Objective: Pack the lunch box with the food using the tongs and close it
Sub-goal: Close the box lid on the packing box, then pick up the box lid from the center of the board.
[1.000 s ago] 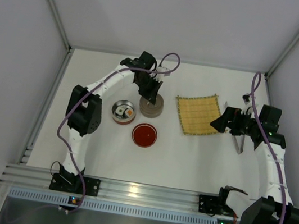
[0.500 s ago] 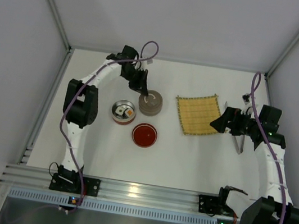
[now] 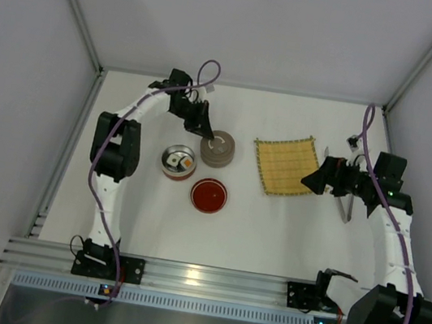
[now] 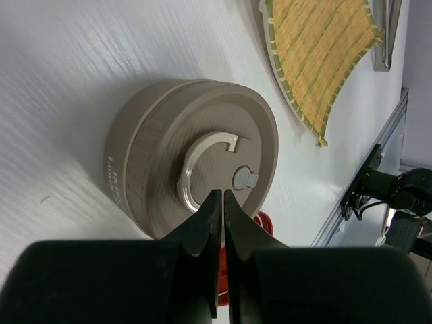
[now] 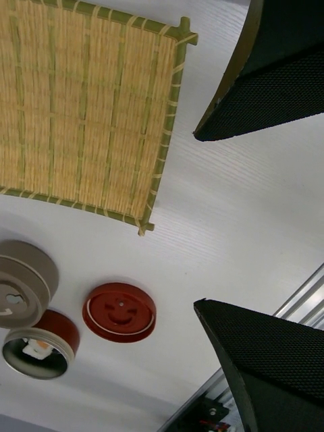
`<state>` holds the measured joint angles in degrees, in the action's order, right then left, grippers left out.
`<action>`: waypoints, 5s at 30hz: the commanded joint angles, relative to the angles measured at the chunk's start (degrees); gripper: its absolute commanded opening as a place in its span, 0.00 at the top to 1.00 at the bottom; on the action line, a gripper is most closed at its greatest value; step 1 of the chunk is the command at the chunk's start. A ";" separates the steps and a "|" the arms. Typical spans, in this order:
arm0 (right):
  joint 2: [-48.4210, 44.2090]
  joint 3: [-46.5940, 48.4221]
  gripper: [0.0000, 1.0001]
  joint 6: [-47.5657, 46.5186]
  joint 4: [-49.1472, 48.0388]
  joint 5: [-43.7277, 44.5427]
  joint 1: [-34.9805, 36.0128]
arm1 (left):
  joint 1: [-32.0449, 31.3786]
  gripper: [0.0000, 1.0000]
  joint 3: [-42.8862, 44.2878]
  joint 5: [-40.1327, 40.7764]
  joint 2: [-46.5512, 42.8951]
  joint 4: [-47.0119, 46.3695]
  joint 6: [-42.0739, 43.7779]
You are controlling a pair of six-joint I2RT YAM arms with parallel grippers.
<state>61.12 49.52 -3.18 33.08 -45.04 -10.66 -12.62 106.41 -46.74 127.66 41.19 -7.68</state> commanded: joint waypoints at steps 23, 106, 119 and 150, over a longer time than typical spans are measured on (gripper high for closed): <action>18.57 7.17 0.19 -47.53 -1.78 29.12 61.19 | 19.12 0.02 -22.39 -22.08 -36.87 10.21 12.76; 24.92 7.44 1.00 58.02 -78.26 -26.25 27.71 | -9.51 0.10 -47.25 11.20 -59.62 -31.87 -2.36; 23.87 7.70 1.00 52.86 -67.55 -19.74 27.88 | -16.29 0.14 -46.56 20.02 -54.97 -33.10 2.41; 21.76 4.10 1.00 58.02 -70.16 -20.27 32.45 | -22.53 0.33 -40.32 24.42 -48.56 -33.19 5.31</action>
<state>85.01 53.93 52.18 -29.93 -64.16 20.67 -34.79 63.66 -23.68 79.07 11.99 -2.87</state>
